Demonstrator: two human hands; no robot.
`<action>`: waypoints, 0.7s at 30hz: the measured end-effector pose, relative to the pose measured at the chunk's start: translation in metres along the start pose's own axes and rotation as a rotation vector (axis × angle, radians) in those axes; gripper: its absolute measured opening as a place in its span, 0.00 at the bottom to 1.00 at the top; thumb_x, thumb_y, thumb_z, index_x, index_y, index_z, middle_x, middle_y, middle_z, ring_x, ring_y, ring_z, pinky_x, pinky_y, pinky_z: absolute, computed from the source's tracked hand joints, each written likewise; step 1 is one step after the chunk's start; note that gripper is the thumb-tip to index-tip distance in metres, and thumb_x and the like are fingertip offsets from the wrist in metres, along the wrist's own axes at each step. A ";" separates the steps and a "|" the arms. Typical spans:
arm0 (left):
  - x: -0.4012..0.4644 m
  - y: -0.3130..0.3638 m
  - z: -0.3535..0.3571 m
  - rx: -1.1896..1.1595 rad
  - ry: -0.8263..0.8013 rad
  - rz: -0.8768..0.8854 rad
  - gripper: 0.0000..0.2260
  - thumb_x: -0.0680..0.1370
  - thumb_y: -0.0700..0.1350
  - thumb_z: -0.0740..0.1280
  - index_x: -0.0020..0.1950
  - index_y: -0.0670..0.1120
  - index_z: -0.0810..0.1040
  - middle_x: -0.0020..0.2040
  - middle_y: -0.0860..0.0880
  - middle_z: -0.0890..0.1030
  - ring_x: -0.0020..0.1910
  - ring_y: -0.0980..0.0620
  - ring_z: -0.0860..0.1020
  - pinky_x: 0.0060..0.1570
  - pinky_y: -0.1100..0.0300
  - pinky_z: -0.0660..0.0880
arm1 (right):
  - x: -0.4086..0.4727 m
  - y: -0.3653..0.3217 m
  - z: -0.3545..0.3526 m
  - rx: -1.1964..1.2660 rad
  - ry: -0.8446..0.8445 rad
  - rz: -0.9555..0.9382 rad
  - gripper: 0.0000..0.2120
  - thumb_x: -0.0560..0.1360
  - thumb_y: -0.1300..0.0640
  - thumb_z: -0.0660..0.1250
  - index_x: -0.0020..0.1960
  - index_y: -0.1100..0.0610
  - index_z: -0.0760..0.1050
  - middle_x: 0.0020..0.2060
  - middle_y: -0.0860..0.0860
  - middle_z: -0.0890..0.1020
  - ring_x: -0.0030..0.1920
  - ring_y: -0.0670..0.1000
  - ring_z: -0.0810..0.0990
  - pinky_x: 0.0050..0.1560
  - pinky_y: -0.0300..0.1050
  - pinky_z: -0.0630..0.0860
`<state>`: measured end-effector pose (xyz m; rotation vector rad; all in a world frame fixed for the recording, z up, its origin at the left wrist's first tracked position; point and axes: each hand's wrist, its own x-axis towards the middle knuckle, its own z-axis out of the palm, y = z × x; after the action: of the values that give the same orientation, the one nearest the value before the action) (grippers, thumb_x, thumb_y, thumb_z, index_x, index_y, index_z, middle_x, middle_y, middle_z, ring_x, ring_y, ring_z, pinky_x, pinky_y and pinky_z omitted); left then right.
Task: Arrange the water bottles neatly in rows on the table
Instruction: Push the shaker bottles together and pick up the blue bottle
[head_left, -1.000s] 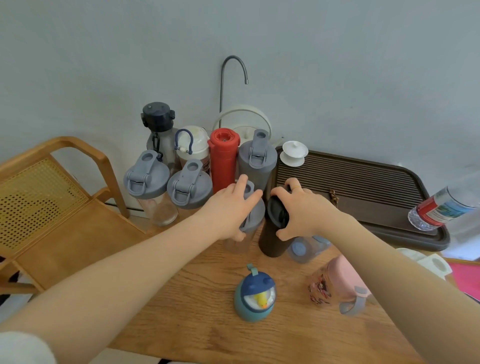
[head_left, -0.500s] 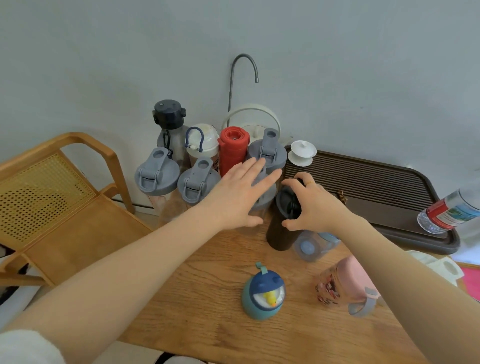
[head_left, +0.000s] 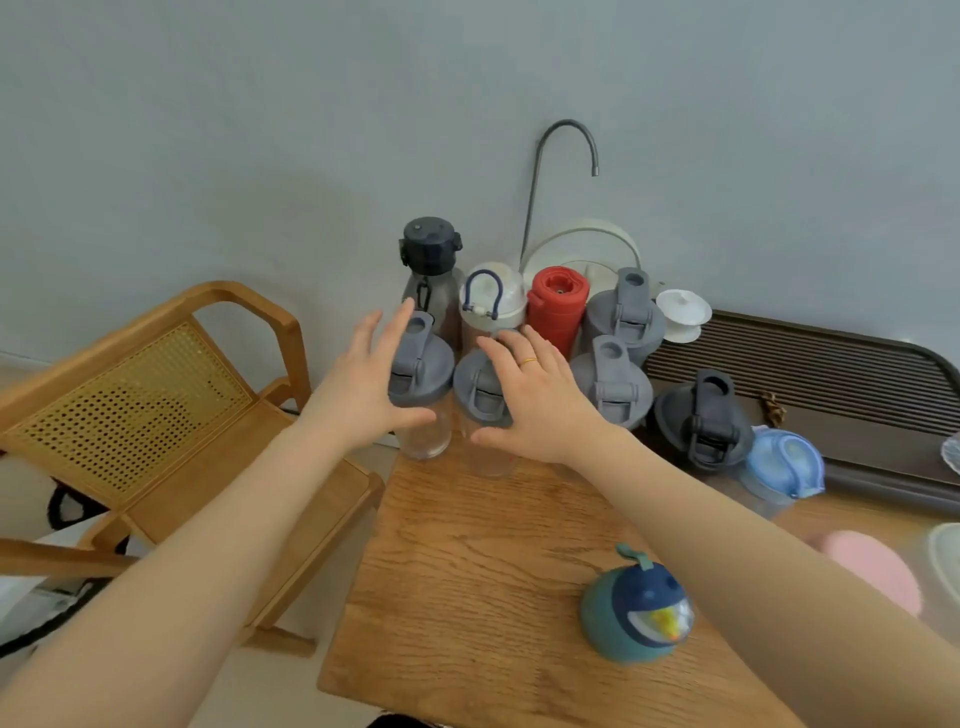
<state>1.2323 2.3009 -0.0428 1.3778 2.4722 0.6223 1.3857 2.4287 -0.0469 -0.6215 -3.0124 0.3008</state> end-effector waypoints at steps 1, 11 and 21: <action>0.002 -0.002 0.002 -0.018 -0.015 -0.011 0.50 0.66 0.52 0.75 0.73 0.60 0.40 0.76 0.47 0.42 0.72 0.41 0.60 0.64 0.47 0.66 | 0.005 -0.002 0.003 -0.035 -0.017 0.037 0.46 0.68 0.40 0.69 0.75 0.53 0.46 0.76 0.55 0.51 0.75 0.62 0.45 0.74 0.58 0.45; 0.027 -0.017 0.023 0.057 -0.021 0.074 0.42 0.71 0.52 0.71 0.75 0.55 0.46 0.76 0.47 0.50 0.72 0.40 0.54 0.65 0.46 0.63 | 0.006 -0.011 0.028 -0.175 0.122 0.169 0.29 0.71 0.61 0.70 0.69 0.55 0.62 0.74 0.60 0.56 0.70 0.66 0.61 0.65 0.60 0.66; 0.035 -0.023 0.022 0.040 0.007 0.141 0.41 0.72 0.51 0.70 0.75 0.52 0.46 0.76 0.46 0.53 0.72 0.41 0.55 0.67 0.46 0.61 | 0.018 -0.014 0.035 -0.204 0.174 0.219 0.40 0.68 0.52 0.73 0.73 0.54 0.57 0.75 0.60 0.55 0.73 0.65 0.56 0.72 0.59 0.49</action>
<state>1.2056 2.3254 -0.0727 1.5787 2.4207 0.6103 1.3609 2.4168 -0.0782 -0.9438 -2.8305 -0.0536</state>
